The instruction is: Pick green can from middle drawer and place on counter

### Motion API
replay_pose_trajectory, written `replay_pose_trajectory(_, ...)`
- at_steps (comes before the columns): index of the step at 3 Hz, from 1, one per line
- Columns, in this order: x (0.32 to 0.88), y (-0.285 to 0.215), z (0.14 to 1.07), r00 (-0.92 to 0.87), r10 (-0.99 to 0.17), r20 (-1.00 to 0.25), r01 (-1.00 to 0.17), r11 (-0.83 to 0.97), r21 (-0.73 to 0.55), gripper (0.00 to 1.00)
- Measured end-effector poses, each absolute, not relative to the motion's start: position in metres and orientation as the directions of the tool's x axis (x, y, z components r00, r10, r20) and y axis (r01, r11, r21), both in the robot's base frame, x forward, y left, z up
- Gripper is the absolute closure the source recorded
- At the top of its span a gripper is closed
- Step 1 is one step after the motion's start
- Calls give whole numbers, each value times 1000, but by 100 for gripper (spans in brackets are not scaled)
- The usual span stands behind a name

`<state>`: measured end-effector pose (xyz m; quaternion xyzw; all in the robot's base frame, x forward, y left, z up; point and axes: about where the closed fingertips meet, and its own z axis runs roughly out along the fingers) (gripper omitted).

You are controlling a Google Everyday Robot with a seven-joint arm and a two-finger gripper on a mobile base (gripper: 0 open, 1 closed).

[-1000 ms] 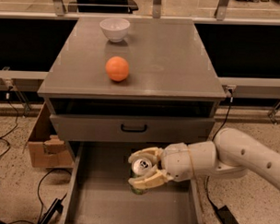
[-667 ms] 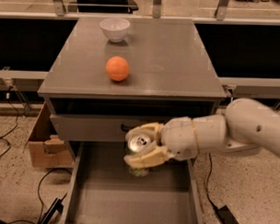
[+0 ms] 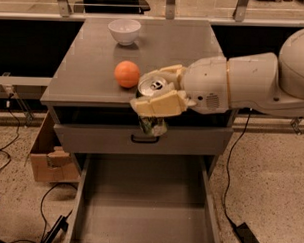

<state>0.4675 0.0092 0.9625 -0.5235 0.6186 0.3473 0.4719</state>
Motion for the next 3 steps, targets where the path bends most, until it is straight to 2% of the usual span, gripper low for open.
replay_pose_trajectory(1,497,-22,994,-34,-263,-964,-917,391,-75,100)
replay_pose_trajectory(2,529,-58,995,-36,-274,-961,-826,549,-126,100)
replay_pose_trajectory(3,538,-63,1000,-29,-272,-962,-800,583,-141,100)
